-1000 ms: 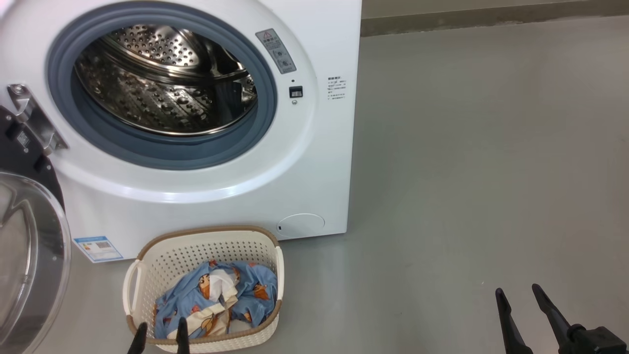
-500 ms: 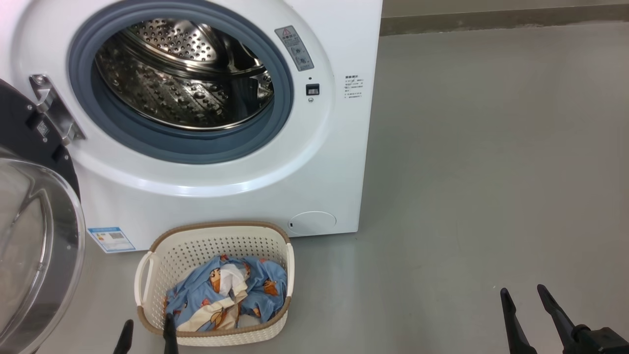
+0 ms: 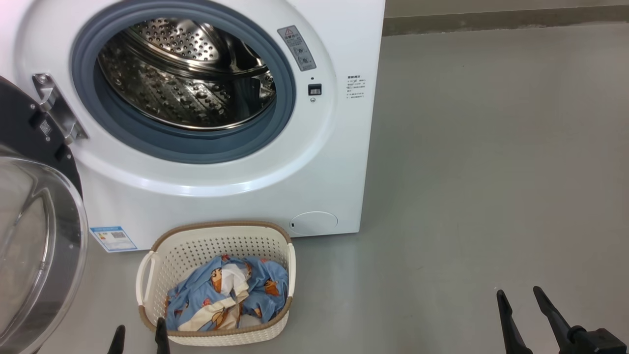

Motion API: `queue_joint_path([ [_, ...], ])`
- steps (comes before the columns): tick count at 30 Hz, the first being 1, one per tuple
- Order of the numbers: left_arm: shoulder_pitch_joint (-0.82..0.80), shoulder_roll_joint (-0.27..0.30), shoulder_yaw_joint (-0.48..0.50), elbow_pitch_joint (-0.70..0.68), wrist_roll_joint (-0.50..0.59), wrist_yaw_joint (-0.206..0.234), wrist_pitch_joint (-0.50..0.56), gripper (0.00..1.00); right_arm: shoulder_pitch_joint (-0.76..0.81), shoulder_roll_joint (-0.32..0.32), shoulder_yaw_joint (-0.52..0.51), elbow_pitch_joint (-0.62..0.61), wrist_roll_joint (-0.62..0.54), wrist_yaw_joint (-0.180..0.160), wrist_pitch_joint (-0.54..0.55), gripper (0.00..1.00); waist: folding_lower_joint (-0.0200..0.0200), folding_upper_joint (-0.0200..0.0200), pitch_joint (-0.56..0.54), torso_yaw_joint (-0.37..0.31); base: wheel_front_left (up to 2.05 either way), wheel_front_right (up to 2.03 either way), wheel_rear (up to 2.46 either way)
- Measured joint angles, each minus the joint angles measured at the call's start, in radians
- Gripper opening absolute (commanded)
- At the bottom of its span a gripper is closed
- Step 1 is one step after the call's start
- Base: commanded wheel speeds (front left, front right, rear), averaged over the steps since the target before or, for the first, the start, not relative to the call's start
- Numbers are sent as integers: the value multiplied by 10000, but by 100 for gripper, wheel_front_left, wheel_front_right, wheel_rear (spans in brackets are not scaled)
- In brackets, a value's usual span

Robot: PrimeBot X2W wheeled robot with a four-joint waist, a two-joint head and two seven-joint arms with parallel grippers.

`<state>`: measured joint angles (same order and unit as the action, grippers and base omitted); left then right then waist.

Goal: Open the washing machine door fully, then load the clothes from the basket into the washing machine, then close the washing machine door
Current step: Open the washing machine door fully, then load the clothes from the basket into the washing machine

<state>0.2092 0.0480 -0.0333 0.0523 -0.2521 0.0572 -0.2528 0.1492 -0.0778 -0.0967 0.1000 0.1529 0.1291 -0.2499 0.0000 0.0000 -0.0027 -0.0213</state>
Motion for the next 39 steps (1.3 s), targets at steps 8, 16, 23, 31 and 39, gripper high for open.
queue_joint_path([
  [8, 0, -4, 19, 253, 0, -4, 0, 100, 0, -6, 86, 42, 12, 0, 0, 100, 0, 0, 1, 11, 45, -78, 33],
  [16, -11, -2, 44, 274, 0, 13, 0, 100, -2, -4, 100, 52, 59, 0, 0, 100, 1, 0, 53, -25, 130, -166, 36],
  [23, -15, -4, 44, 268, 15, 90, 0, 100, -3, 0, 96, 58, 73, 0, 0, 100, 0, 0, 109, -48, 78, -78, 0],
  [31, -15, -4, -23, 253, 15, 88, 0, 100, -3, 0, 98, 61, 73, 0, 0, 100, 0, 0, 183, -31, 4, -4, 0],
  [39, -16, -4, -96, 186, 27, 111, 0, 100, -14, 13, 161, 73, 121, 0, 0, 100, 0, 0, 384, -46, 0, 0, 0],
])
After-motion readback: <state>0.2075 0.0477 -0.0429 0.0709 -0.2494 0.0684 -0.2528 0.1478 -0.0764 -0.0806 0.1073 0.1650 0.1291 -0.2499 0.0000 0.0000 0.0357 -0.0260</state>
